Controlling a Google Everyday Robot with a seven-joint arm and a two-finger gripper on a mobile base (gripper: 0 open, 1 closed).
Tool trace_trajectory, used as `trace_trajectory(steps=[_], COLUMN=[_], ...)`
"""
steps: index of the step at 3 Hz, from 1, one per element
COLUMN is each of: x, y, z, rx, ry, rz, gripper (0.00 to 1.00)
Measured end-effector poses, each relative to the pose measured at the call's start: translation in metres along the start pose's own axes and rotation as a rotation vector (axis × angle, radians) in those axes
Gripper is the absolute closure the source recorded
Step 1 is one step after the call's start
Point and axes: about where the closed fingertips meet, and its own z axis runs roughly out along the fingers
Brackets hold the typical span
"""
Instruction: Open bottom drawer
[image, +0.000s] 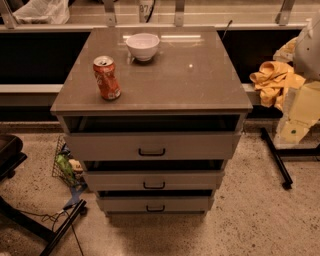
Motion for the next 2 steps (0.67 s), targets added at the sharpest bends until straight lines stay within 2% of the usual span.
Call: trace_trajectory(steps=[1, 2], x=[0.0, 0.0025], y=[0.0, 0.0071], z=[0.0, 0.0097], rx=[0.0, 0.008], ry=[0.0, -0.027], rz=[0.0, 0.011], gripper=[0.0, 0.0])
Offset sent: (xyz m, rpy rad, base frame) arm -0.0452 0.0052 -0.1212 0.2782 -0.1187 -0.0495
